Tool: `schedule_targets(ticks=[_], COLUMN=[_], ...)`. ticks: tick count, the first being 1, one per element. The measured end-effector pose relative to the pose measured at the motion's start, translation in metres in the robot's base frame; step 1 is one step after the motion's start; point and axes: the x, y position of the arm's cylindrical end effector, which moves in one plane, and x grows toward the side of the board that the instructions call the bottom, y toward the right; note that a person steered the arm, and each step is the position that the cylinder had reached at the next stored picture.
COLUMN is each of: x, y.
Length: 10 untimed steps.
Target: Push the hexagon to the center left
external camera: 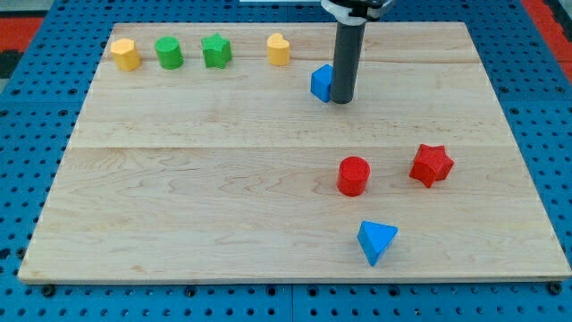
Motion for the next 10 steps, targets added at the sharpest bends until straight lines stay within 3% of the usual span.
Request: schedule_targets(ticks=[2, 3, 4, 5, 6, 8, 10], x=[0.002, -0.04, -0.128, -0.169, -0.169, -0.171, -0.171], y=[0.023, 0.123, 0.065, 0.019, -0.022, -0.22, -0.221])
